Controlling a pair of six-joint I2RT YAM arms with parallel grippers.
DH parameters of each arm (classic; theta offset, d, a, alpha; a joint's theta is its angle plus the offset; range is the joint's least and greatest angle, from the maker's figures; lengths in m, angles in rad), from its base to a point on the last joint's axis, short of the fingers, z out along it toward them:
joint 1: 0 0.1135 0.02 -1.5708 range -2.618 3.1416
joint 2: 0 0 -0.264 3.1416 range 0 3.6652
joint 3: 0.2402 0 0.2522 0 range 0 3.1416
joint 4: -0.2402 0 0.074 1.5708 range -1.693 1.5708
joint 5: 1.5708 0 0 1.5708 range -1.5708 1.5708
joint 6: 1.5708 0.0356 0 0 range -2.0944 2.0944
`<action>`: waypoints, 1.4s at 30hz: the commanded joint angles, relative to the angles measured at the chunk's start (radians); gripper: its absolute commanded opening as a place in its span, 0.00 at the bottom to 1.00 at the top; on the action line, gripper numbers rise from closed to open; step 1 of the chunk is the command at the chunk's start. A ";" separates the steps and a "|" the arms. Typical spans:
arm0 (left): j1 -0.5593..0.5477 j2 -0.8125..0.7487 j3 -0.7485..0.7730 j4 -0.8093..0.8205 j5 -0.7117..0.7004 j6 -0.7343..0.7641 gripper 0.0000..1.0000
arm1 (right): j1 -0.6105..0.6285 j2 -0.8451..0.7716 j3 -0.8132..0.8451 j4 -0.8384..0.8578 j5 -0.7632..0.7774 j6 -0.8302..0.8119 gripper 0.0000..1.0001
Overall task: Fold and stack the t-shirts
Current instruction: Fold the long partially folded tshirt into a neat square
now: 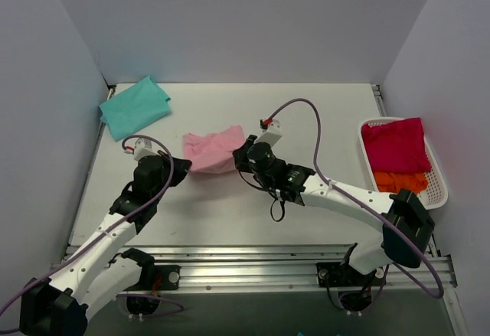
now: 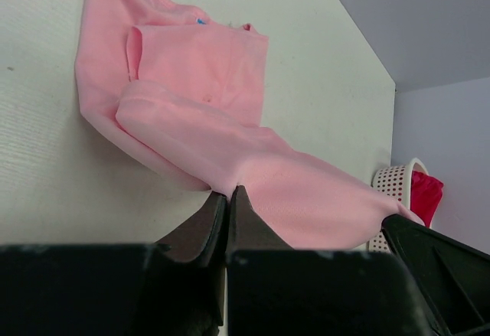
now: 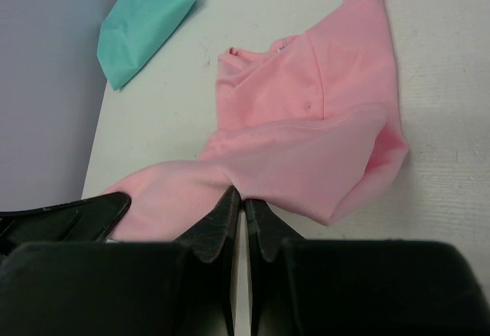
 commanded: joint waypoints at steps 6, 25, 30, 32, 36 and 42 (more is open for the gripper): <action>0.006 -0.027 0.058 -0.033 -0.063 0.009 0.06 | -0.001 0.052 0.114 -0.042 0.037 -0.048 0.00; 0.122 0.235 0.163 0.140 -0.080 0.050 0.07 | -0.141 0.380 0.393 -0.030 -0.115 -0.081 0.00; 0.162 0.343 0.223 0.182 -0.068 0.076 0.08 | -0.172 0.445 0.479 -0.042 -0.138 -0.094 0.00; 0.168 0.428 0.274 0.212 -0.072 0.095 0.11 | -0.190 0.502 0.549 -0.059 -0.156 -0.100 0.00; 0.255 0.680 0.424 0.301 0.027 0.107 0.18 | -0.271 0.647 0.725 -0.085 -0.182 -0.101 0.00; 0.361 1.331 1.152 0.239 0.369 0.161 0.94 | -0.395 1.055 1.326 -0.174 -0.206 -0.146 1.00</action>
